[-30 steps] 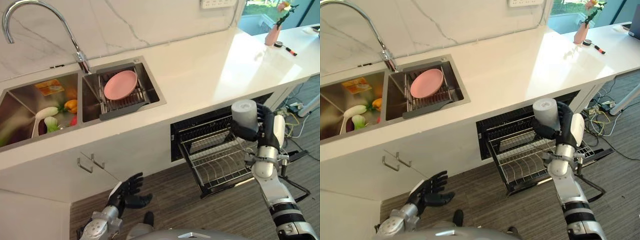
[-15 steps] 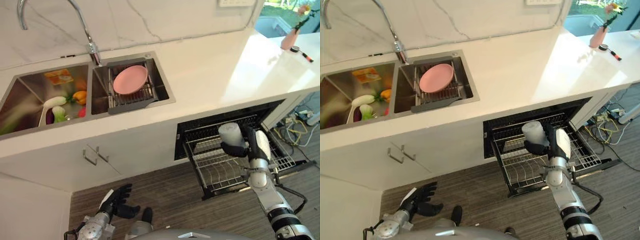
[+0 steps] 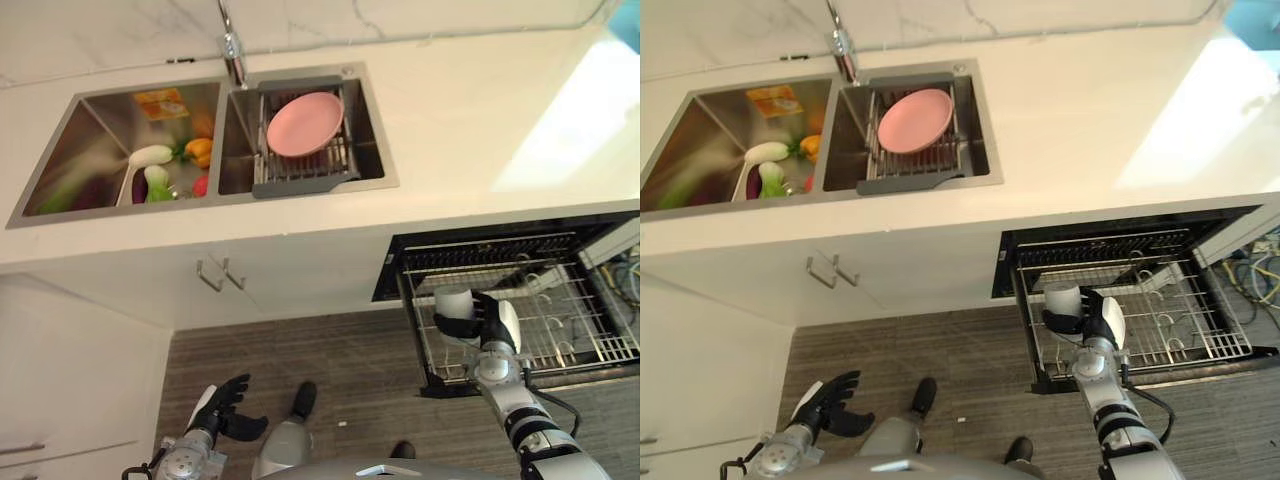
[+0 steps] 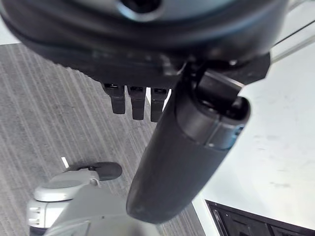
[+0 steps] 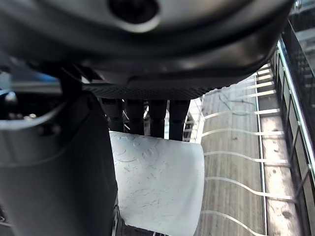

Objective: Place the dishes in the dishwasher.

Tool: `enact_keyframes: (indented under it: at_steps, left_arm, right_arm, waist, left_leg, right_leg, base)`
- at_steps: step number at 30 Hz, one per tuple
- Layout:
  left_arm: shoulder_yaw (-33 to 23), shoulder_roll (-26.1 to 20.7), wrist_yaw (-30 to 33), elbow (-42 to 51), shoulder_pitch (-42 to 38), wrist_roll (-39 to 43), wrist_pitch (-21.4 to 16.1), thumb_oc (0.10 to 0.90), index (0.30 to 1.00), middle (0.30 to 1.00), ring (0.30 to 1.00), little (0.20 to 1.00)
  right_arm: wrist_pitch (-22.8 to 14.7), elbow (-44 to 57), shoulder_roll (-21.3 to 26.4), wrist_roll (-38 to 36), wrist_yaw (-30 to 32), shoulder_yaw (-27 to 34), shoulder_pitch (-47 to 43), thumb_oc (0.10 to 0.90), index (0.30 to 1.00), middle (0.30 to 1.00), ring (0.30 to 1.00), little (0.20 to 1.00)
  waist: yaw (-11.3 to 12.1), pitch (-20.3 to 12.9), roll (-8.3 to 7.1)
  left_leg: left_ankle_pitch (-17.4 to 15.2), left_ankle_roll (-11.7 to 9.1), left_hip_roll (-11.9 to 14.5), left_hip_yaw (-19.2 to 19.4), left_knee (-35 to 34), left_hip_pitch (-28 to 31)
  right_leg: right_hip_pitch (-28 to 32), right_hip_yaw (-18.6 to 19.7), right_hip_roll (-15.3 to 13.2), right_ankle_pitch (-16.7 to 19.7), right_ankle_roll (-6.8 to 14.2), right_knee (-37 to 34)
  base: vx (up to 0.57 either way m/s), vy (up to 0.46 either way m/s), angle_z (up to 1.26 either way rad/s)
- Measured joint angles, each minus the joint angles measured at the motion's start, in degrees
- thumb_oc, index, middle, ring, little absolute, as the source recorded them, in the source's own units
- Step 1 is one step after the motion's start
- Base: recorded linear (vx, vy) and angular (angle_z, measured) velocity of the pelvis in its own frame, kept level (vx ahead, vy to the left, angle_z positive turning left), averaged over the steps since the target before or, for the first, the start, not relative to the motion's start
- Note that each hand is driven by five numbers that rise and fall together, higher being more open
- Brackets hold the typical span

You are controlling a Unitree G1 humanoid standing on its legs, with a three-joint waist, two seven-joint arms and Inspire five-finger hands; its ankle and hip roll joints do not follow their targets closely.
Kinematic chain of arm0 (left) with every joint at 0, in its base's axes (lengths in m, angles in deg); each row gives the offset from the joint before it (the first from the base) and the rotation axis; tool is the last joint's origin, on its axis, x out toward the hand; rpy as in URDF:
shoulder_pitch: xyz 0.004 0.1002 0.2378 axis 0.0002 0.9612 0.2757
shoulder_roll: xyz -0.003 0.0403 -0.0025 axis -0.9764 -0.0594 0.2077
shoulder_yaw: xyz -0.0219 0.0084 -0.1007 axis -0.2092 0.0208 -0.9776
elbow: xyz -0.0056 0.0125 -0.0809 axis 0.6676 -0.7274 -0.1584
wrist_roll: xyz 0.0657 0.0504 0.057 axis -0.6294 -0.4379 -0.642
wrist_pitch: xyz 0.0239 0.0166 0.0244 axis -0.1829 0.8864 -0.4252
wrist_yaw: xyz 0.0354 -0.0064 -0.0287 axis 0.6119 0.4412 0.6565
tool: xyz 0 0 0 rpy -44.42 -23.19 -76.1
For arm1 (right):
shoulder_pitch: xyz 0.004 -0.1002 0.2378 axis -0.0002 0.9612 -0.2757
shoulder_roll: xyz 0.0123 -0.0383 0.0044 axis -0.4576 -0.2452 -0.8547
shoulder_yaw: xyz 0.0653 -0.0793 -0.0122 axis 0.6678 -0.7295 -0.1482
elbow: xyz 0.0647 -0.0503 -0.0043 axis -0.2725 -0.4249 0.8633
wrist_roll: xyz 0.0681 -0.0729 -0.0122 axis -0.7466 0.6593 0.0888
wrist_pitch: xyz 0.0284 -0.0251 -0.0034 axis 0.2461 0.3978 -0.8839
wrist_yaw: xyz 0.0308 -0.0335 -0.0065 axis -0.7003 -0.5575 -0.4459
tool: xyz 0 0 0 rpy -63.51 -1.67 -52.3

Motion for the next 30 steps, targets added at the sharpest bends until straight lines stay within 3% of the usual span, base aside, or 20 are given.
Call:
enact_keyframes:
  at_steps: [2,3,4,5,10,21,26,30]
  left_arm:
    - [0.0,-0.1,0.3,-0.9,-0.6,-0.4,0.2,0.8,0.9,0.9,0.9,0.9]
    - [0.3,-0.7,0.5,-0.8,-0.9,-2.1,0.1,0.8,0.9,0.9,0.9,0.9]
    - [0.3,-0.7,0.5,-0.8,-0.9,-2.1,0.1,0.8,0.9,0.9,0.9,0.9]
    - [1.5,-2.2,1.0,-0.5,-1.2,-3.8,0.1,0.8,0.9,0.9,0.9,0.9]
    - [1.3,-3.1,2.5,-2.6,-4.5,-9.1,-0.1,0.8,0.9,0.9,0.9,0.9]
    - [1.5,-1.7,2.7,-4.5,-4.3,-9.1,0.0,0.8,0.9,0.9,0.9,0.9]
    - [1.6,-1.6,1.9,-4.5,-4.1,-9.1,0.0,0.8,0.9,0.9,0.9,0.9]
    - [1.6,-1.2,1.9,-4.4,-4.3,-9.1,0.0,0.8,0.9,0.9,0.9,0.9]
  right_arm:
    - [0.8,-1.9,-0.9,-0.6,-0.2,-0.1,-0.4,0.408,0.312,0.312,0.312,0.312]
    - [0.0,-3.7,-1.6,-2.8,-0.2,0.7,-1.0,0.555,0.533,0.533,0.533,0.533]
    - [0.0,-3.7,-1.6,-2.8,-0.2,0.7,-1.0,0.555,0.533,0.533,0.533,0.533]
    - [-0.8,-5.8,-2.5,-5.2,-0.4,1.6,-2.0,0.8,0.9,0.9,0.9,0.9]
    - [1.7,-5.9,-2.6,-8.4,-2.3,-0.7,-4.4,0.8,0.9,0.9,0.9,0.9]
    - [4.0,-3.8,0.2,-3.3,-1.4,-1.4,-5.9,0.8,0.9,0.9,0.9,0.9]
    - [4.1,-3.4,2.5,2.6,-2.0,-5.1,-6.3,0.8,0.9,0.9,0.9,0.9]
    - [4.3,-2.8,2.3,2.5,-2.1,-4.6,-6.0,0.8,0.9,0.9,0.9,0.9]
  waist:
    - [0.3,0.3,0.0]
    - [0.4,0.6,-0.14]
    - [0.4,0.6,-0.14]
    - [0.2,0.8,-0.45]
    - [-0.7,1.4,-1.91]
    - [-1.7,1.3,-2.38]
    - [-2.5,0.9,-3.39]
    - [-3.2,0.5,-3.95]
  left_leg:
    - [0.0,0.0,-0.3,-0.3,0.0,-0.4]
    - [0.0,0.0,-0.4,-0.4,0.0,-0.4]
    - [0.0,0.0,-0.4,-0.4,0.0,-0.4]
    - [0.0,0.0,-0.4,-0.5,0.0,-0.3]
    - [0.0,0.0,-0.5,-0.5,0.0,0.1]
    - [-0.1,0.2,-0.6,1.4,0.0,1.4]
    - [-0.7,0.4,0.1,3.6,0.0,3.7]
    - [-0.9,0.3,0.5,4.3,0.0,4.2]
  right_leg:
    - [-0.1,-0.3,-0.2,0.0,0.0,0.0]
    - [-0.1,-0.5,-0.2,0.0,0.0,0.0]
    - [-0.1,-0.5,-0.2,0.0,0.0,0.0]
    - [0.0,-0.7,-0.3,0.0,0.0,0.0]
    - [0.4,-0.7,-0.5,0.0,0.1,0.0]
    - [0.6,1.3,-1.1,0.3,0.3,0.0]
    - [1.5,3.6,-0.9,0.6,0.3,0.0]
    - [1.6,4.5,-0.6,0.6,0.1,0.0]
  base:
    - [0.01,0.009,0.09]
    - [0.01,0.005,0.05]
    - [0.01,0.001,0.03]
    - [0.0,0.0,0.0]
    - [0.0,0.0,0.0]
    - [0.01,-0.002,-0.08]
    - [0.01,-0.018,-0.25]
    - [0.01,-0.007,-0.1]
